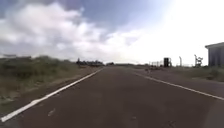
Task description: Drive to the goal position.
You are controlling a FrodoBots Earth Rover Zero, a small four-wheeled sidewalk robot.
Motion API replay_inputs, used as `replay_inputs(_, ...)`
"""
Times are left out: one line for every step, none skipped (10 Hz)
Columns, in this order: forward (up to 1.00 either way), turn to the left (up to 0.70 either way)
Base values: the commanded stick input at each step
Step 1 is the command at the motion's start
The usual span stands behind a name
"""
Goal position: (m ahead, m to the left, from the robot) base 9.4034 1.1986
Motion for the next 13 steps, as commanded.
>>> replay_inputs(1.00, 0.00)
replay_inputs(1.00, 0.00)
replay_inputs(1.00, 0.00)
replay_inputs(1.00, 0.00)
replay_inputs(1.00, 0.00)
replay_inputs(1.00, 0.00)
replay_inputs(1.00, 0.00)
replay_inputs(1.00, 0.00)
replay_inputs(1.00, 0.00)
replay_inputs(1.00, 0.00)
replay_inputs(1.00, 0.00)
replay_inputs(1.00, 0.00)
replay_inputs(1.00, 0.00)
